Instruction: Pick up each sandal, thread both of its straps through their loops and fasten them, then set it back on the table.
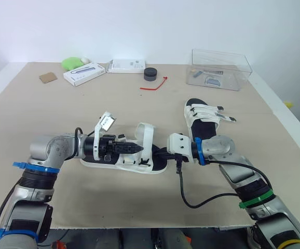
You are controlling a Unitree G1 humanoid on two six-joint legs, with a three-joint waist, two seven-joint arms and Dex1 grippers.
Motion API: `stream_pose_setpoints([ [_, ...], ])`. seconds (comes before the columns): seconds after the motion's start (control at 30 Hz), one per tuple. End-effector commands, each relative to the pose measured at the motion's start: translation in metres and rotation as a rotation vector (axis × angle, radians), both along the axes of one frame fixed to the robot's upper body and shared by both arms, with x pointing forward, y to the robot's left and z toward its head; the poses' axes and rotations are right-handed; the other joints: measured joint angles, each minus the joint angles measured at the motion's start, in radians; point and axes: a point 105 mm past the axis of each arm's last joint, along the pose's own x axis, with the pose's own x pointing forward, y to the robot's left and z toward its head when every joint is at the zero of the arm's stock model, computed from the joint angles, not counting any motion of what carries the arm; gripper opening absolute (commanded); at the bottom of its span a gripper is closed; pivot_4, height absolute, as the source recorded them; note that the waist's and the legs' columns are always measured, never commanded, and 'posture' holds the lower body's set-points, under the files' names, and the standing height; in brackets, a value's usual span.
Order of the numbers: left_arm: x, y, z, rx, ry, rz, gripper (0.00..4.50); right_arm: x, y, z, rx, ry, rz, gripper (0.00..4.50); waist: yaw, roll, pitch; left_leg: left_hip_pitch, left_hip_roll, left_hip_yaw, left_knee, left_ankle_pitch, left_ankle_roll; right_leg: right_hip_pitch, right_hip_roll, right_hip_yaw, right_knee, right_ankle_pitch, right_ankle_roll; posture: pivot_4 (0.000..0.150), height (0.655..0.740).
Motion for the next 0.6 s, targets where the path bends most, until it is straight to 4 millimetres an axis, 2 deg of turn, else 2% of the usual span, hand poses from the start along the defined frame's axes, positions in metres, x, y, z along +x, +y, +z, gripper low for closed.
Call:
stream_pose_setpoints([
  [0.03, -0.006, 0.0, 0.001, 0.003, -0.013, -0.03, 0.1, -0.001, -0.014, -0.02, -0.066, 0.056, -0.047, 0.0, 0.0, 0.0, 0.0, 0.0, 0.0, 0.0, 0.0, 0.0, 0.0, 0.0, 0.0, 0.0, 0.0, 0.0, 0.0, 0.15, 0.74],
  [0.3, -0.011, 0.004, -0.013, 0.032, 0.022, -0.028, 0.1, -0.002, -0.015, -0.021, -0.075, 0.058, -0.046, 0.0, 0.0, 0.0, 0.0, 0.0, 0.0, 0.0, 0.0, 0.0, 0.0, 0.0, 0.0, 0.0, 0.0, 0.0, 0.0, 0.15, 0.74],
  [0.6, 0.007, 0.012, -0.024, 0.096, -0.06, 0.061, 0.1, -0.002, -0.016, -0.021, -0.079, 0.059, -0.044, 0.0, 0.001, 0.0, 0.0, 0.001, 0.0, 0.0, 0.0, 0.0, 0.0, 0.001, -0.001, 0.0, 0.0, 0.0, 0.0, 0.15, 0.74],
])
